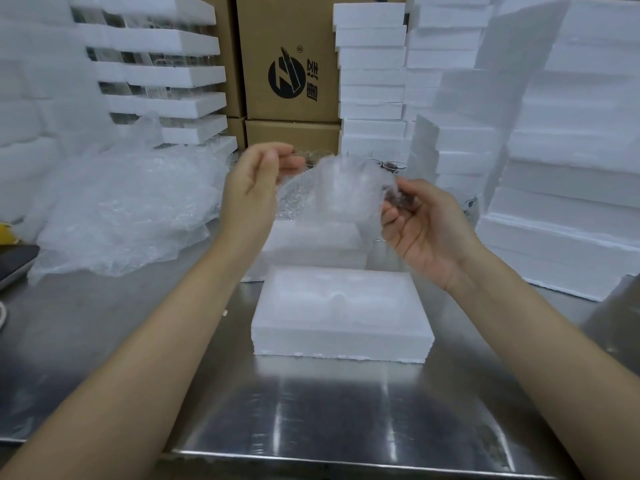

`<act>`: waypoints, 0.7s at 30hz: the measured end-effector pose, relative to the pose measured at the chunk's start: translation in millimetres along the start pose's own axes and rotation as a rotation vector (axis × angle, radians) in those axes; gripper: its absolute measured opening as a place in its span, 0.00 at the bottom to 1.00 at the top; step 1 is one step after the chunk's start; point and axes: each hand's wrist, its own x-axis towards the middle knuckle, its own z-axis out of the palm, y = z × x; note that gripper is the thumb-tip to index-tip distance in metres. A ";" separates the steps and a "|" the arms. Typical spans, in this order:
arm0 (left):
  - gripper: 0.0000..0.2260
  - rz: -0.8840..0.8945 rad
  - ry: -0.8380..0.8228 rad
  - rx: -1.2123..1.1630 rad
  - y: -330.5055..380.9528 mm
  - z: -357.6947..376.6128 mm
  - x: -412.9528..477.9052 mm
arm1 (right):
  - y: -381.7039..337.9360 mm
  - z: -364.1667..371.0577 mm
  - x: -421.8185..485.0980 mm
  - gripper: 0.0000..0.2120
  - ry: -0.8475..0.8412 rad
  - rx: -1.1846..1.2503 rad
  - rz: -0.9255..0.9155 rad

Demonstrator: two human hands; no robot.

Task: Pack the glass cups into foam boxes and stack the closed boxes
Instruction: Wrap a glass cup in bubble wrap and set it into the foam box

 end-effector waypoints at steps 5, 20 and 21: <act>0.18 -0.204 -0.178 0.653 -30.7 -17.6 5.6 | -8.9 -10.1 3.6 0.10 0.120 0.073 -0.111; 0.23 -0.162 -0.258 0.951 -52.1 -18.5 6.2 | 3.4 -17.8 14.0 0.07 0.148 -0.034 -0.091; 0.19 -0.139 -0.255 0.971 -51.7 -19.0 5.8 | 4.3 -17.9 14.1 0.07 0.148 -0.041 -0.089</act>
